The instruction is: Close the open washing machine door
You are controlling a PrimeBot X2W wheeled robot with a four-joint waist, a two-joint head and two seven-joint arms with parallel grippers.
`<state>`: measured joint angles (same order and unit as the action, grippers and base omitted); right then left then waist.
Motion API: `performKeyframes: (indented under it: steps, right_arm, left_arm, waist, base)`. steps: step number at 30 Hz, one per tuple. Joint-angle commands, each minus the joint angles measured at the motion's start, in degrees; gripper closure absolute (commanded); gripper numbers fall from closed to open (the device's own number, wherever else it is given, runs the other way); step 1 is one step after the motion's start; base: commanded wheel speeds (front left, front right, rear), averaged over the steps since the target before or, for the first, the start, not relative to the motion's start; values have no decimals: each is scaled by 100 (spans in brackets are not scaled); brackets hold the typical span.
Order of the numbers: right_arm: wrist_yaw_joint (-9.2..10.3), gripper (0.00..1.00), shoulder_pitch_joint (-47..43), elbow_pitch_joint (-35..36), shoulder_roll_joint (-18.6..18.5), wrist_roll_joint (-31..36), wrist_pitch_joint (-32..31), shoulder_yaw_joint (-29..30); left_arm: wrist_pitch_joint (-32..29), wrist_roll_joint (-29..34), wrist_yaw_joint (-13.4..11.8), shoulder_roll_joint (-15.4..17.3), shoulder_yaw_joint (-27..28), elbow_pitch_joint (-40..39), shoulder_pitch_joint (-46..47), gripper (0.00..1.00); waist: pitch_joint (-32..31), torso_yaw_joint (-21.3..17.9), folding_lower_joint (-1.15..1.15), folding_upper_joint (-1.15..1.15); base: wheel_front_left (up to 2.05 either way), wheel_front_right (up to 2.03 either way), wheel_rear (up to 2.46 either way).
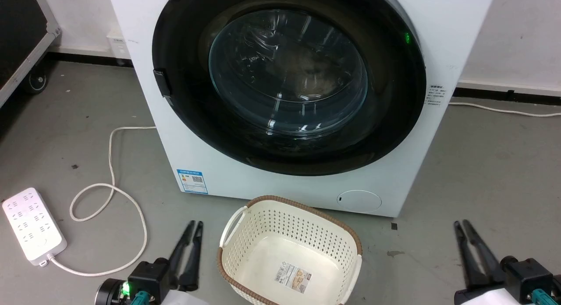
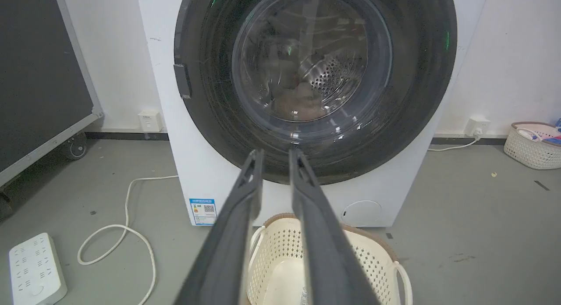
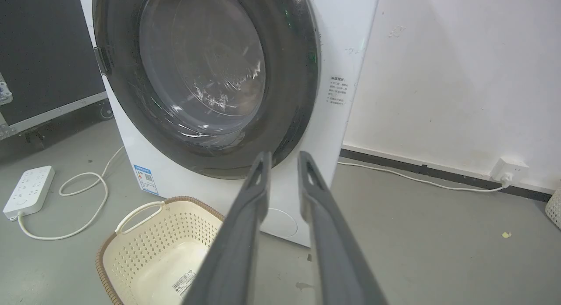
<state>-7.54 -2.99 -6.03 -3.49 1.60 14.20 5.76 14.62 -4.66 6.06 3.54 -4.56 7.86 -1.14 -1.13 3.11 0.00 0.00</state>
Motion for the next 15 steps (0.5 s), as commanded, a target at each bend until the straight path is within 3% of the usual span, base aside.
performKeyframes:
  steps: [1,15]
  right_arm:
    - [0,100,1,2,0,-1,-6,-4]
    - [1,100,39,80,8,-21,-187,-78]
  left_arm:
    - [-7,2,-2,0,4,-3,0,100]
    - [-194,62,-80,-9,62,-104,15,100]
  waist:
    - [0,-1,0,0]
    - [15,-41,0,0]
  base:
    - [0,0,0]
    - [0,0,0]
